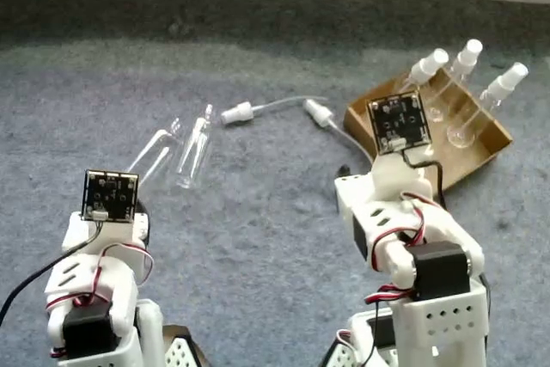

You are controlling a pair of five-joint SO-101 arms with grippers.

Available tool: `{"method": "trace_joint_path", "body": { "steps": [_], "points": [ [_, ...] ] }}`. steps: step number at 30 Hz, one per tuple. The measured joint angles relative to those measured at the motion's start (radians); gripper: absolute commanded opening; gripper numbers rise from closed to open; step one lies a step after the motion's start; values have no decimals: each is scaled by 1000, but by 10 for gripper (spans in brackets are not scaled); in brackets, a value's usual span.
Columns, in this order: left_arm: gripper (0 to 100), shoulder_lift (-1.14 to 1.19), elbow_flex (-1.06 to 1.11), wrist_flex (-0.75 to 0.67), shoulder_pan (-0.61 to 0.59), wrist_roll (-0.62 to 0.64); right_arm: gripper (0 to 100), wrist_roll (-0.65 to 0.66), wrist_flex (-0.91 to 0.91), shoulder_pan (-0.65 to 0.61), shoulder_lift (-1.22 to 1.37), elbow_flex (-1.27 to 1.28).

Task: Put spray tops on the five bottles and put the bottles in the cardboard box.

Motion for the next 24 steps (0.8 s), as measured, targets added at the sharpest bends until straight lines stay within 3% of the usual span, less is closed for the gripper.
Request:
{"method": "trace_joint_path", "body": {
  "steps": [8, 14, 17, 24],
  "points": [
    [81, 8, 126, 0, -124, 0, 253, -43, 0, -137, 192, -68],
    [81, 8, 143, 0, -226, 3, 253, -199, 0, -199, 505, -307],
    [81, 8, 143, -6, -298, 83, 253, -273, 0, -261, 660, -436],
    [81, 9, 279, -206, -428, 206, 253, -374, 0, -370, 1040, -721]
  ]
}}
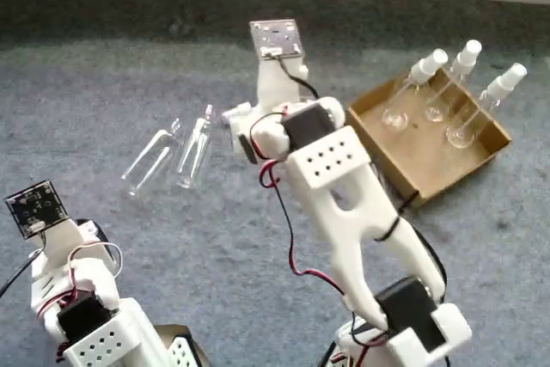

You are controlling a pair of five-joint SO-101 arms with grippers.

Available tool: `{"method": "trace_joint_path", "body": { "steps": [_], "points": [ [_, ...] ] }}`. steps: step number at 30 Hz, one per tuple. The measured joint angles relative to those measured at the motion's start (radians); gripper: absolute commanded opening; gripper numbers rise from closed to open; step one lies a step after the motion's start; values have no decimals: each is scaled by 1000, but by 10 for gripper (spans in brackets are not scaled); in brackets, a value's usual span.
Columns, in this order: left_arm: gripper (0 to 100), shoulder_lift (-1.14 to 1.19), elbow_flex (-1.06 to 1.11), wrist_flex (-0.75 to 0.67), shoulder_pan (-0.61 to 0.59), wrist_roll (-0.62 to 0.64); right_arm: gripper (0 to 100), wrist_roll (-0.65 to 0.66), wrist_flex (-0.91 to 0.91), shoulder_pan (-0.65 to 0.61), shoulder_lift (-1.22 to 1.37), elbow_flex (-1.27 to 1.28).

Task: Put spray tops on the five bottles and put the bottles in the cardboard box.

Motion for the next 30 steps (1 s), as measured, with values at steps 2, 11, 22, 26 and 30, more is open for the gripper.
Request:
{"method": "trace_joint_path", "body": {
  "steps": [2, 11, 22, 26, 30],
  "points": [
    [81, 0, 8, -28, 0, 2, 253, -6, 0, -15, 110, -92],
    [81, 0, 9, -40, 0, 5, 256, -75, 0, -64, 589, -557],
    [81, 0, 15, -40, 25, 5, 256, -282, 0, -64, 1017, -1082],
    [81, 0, 15, -40, 25, 5, 256, -348, 0, -64, 1112, -1206],
    [81, 0, 15, -40, 72, 5, 256, -407, 0, -64, 1206, -1301]
  ]
}}
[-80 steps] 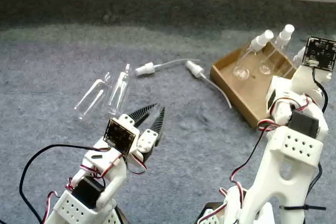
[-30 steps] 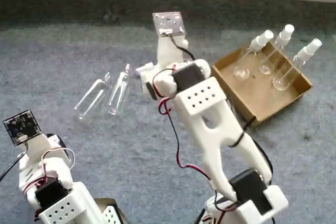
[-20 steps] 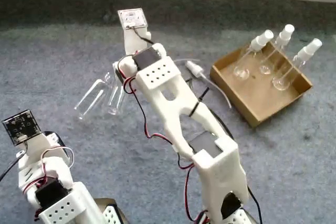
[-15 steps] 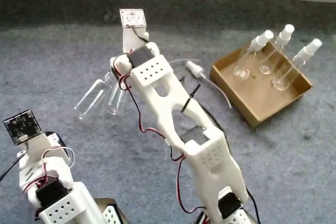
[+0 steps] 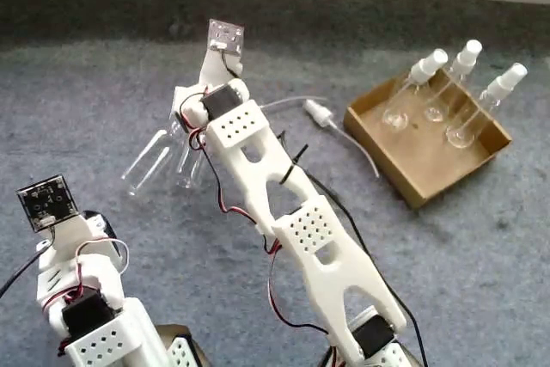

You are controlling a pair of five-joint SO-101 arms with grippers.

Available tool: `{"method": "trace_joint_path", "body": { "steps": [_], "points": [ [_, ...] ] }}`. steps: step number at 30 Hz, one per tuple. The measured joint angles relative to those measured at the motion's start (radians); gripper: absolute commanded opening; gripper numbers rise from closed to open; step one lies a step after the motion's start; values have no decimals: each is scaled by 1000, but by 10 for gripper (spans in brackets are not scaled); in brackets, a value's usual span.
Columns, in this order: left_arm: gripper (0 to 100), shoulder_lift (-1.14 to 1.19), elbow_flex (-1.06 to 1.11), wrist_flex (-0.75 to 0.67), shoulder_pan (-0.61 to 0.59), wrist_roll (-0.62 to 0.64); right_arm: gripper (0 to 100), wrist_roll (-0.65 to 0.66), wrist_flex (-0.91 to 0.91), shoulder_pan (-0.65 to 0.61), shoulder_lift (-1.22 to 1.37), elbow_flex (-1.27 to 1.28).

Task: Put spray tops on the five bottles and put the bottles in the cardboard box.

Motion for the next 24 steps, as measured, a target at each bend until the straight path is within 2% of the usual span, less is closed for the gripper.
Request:
{"method": "trace_joint_path", "body": {
  "steps": [16, 24],
  "points": [
    [81, 0, 0, 0, 55, 0, 247, -26, 2, -3, 233, -244],
    [81, 0, 0, 0, 81, -63, 15, -26, 94, 0, 235, -253]
  ]
}}
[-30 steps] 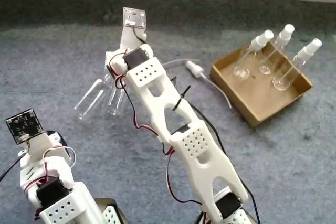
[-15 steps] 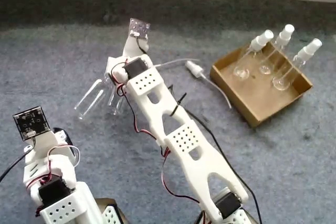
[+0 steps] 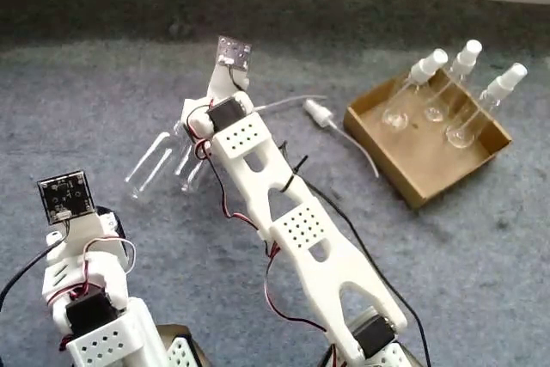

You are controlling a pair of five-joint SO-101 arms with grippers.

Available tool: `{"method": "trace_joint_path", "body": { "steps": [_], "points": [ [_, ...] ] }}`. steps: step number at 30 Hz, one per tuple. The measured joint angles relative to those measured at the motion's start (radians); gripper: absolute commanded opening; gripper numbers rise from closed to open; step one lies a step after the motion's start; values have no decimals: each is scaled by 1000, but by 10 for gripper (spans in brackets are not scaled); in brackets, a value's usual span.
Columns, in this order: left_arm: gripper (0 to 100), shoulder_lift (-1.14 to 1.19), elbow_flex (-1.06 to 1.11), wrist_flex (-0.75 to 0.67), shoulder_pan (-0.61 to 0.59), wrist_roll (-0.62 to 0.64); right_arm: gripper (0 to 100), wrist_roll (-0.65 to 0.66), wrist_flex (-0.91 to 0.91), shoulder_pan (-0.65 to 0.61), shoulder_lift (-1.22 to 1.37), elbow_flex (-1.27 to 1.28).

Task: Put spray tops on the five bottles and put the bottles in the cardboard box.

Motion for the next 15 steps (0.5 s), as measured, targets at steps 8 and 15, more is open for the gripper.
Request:
{"method": "trace_joint_path", "body": {
  "steps": [8, 15],
  "points": [
    [81, 0, 0, 0, 0, -8, 6, 0, 91, -2, 2, -18],
    [81, 0, 0, 0, 0, -8, 6, 72, 262, 3, -35, -23]
  ]
}}
